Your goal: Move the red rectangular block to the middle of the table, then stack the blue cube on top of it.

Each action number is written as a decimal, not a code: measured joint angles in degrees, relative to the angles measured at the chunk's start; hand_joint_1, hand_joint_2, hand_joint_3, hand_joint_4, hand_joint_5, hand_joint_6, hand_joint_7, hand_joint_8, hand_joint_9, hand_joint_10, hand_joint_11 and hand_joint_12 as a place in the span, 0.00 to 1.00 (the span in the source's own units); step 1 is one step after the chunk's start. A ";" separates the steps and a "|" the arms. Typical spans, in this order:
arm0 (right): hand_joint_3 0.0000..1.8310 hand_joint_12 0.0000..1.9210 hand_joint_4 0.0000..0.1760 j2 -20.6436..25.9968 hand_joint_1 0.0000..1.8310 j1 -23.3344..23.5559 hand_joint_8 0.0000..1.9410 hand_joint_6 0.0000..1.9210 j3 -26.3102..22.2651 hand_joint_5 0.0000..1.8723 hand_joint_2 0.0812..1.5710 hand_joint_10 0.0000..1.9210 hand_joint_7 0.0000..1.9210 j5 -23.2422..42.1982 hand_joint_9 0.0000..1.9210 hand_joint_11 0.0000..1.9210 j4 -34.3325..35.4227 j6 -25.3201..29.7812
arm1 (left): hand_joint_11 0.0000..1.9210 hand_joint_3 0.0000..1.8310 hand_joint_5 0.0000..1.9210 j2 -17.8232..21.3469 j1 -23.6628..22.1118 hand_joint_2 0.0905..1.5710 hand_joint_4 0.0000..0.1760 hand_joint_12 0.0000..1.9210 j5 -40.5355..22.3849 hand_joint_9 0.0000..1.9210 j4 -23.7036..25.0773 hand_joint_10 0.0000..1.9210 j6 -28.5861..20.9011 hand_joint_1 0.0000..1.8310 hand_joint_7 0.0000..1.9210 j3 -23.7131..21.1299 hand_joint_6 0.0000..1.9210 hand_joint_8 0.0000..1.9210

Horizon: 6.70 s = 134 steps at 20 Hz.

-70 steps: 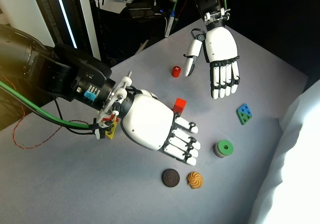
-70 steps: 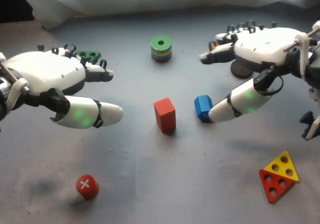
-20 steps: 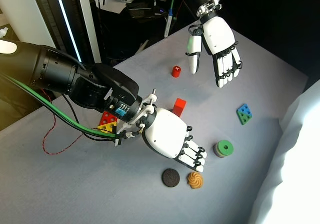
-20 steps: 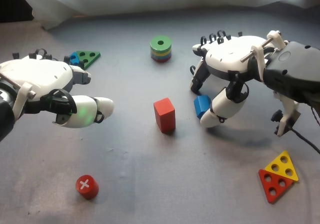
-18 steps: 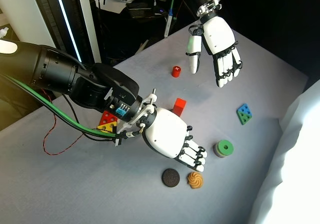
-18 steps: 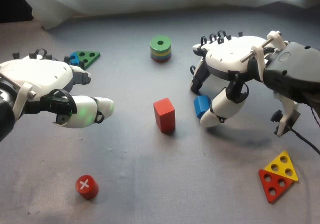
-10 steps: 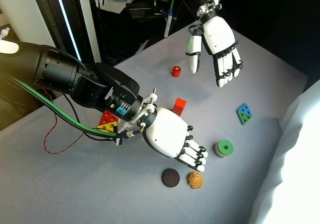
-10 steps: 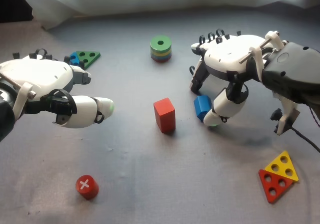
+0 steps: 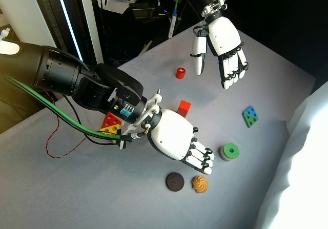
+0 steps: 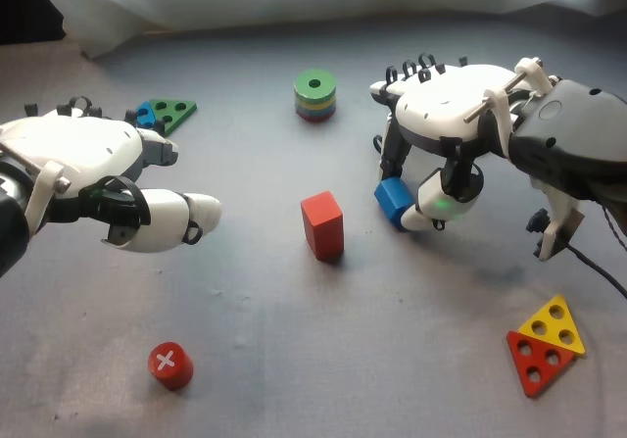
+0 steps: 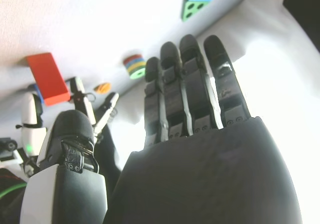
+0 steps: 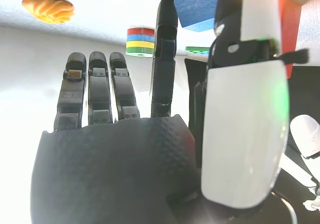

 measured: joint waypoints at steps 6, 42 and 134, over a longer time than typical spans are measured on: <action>0.00 0.00 0.41 -0.02 0.59 0.24 0.00 0.43 -0.35 0.58 0.66 0.00 0.05 -0.59 0.00 0.00 0.13 -0.11 | 0.00 0.00 0.20 0.00 -0.33 0.80 0.00 0.33 -0.02 0.18 -0.13 0.00 0.04 0.08 0.21 0.02 0.00 0.00; 0.00 0.00 0.64 2.45 0.57 11.41 0.01 0.50 -3.93 0.54 0.68 0.00 0.10 -13.07 0.00 0.00 -2.03 1.75 | 0.00 0.00 0.20 -0.02 -0.92 0.81 0.00 0.35 -0.02 0.20 -0.63 0.00 0.24 0.10 0.23 0.09 0.00 0.00; 0.00 0.00 0.00 26.91 0.37 6.97 0.00 0.00 -20.72 0.00 0.45 0.00 0.00 -12.35 0.00 0.00 -18.36 10.86 | 0.00 0.00 0.21 0.00 -0.31 0.80 0.00 0.34 -1.07 0.19 -3.56 0.00 1.44 0.15 0.22 -0.24 0.00 0.00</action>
